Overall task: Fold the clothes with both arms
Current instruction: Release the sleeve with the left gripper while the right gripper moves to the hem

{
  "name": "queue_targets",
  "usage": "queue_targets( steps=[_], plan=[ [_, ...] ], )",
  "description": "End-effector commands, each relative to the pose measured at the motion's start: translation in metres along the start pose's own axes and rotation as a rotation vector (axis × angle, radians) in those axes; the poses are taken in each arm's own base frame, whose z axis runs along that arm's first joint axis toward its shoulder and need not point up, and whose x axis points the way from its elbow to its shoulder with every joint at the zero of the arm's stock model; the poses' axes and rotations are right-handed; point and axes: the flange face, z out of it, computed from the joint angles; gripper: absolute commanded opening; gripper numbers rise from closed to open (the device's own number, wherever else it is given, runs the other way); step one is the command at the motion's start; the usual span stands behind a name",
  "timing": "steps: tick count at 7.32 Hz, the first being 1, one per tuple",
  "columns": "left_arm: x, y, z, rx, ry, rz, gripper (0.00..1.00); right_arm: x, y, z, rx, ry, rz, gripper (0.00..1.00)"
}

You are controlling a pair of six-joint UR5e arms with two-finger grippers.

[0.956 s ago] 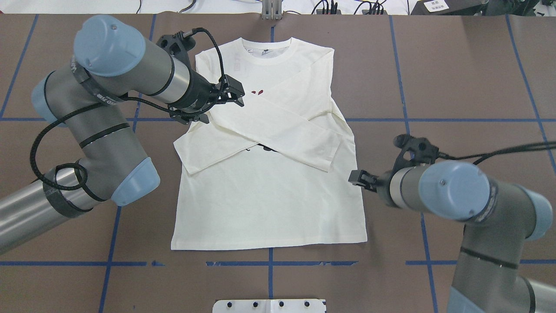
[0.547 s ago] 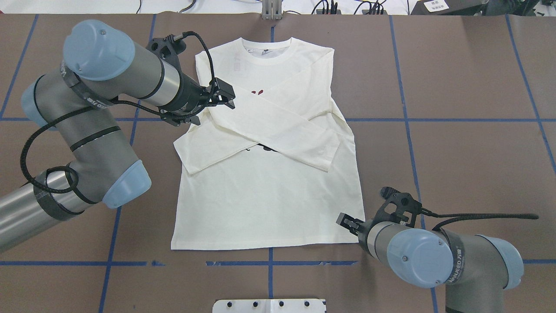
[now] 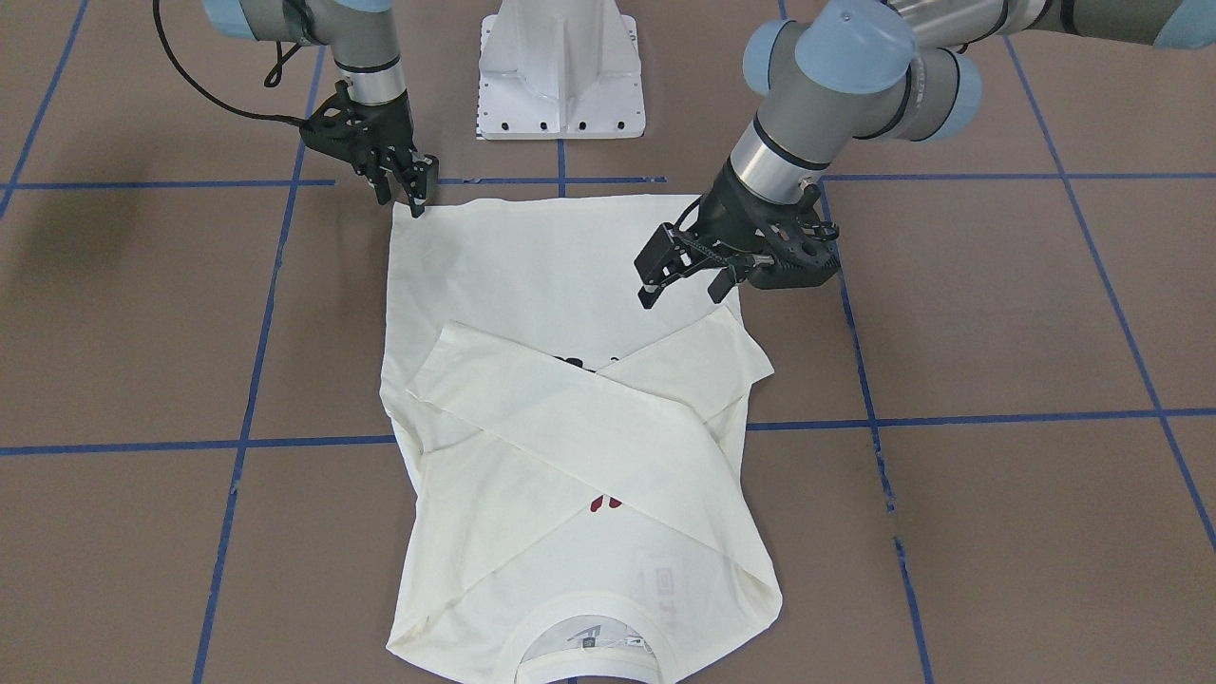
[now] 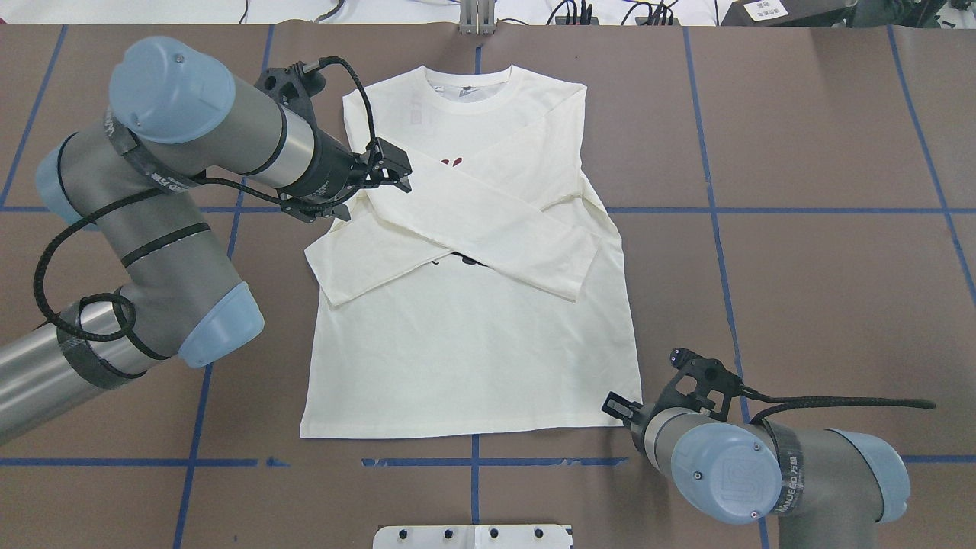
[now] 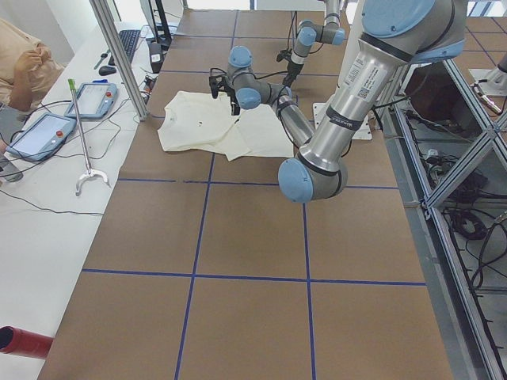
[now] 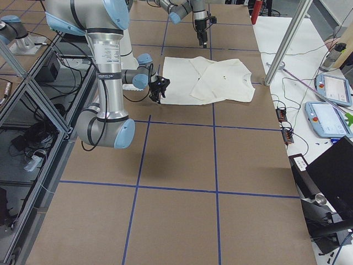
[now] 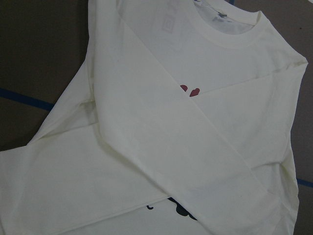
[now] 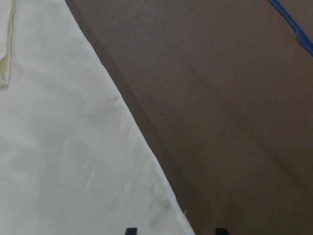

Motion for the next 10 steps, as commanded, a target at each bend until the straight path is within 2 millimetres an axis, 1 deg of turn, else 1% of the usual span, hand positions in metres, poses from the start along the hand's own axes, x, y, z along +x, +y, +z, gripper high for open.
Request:
queue_targets(
  steps=[1,2,3,4,5,6,7,8,9,10],
  plan=[
    [0.001,0.001,0.000,-0.001,0.001,0.001,0.98,0.002,0.005,0.003,-0.002,0.013,-0.007,0.43],
    [-0.002,0.000,0.000,0.002,-0.001,-0.002,0.98,0.003,0.008,0.003,-0.005,0.015,-0.012,0.10],
    [-0.001,0.001,-0.003,0.004,0.003,-0.005,0.98,0.002,0.010,0.002,-0.009,0.011,-0.015,0.00],
    [-0.019,0.011,-0.013,0.029,0.003,-0.001,0.98,0.002,0.010,0.002,-0.010,0.013,-0.017,0.00],
    [-0.044,0.046,-0.021,0.047,-0.014,-0.010,0.98,-0.001,0.002,-0.004,-0.006,0.000,-0.007,0.00],
    [-0.075,0.110,-0.011,0.067,-0.085,-0.092,0.98,-0.008,-0.008,-0.025,-0.008,-0.022,0.005,0.00],
    [-0.095,0.183,0.020,0.100,-0.173,-0.146,0.98,-0.013,-0.009,-0.043,-0.017,-0.026,0.007,0.00],
    [-0.122,0.235,0.044,0.087,-0.231,-0.183,0.94,-0.014,-0.010,-0.047,-0.022,-0.025,0.007,0.00],
    [-0.141,0.262,0.057,0.072,-0.275,-0.192,0.93,-0.013,-0.010,-0.046,-0.021,-0.021,0.005,0.00],
    [-0.154,0.279,0.064,0.056,-0.306,-0.204,0.90,-0.013,-0.009,-0.046,-0.020,-0.021,0.004,0.00]
  ],
)
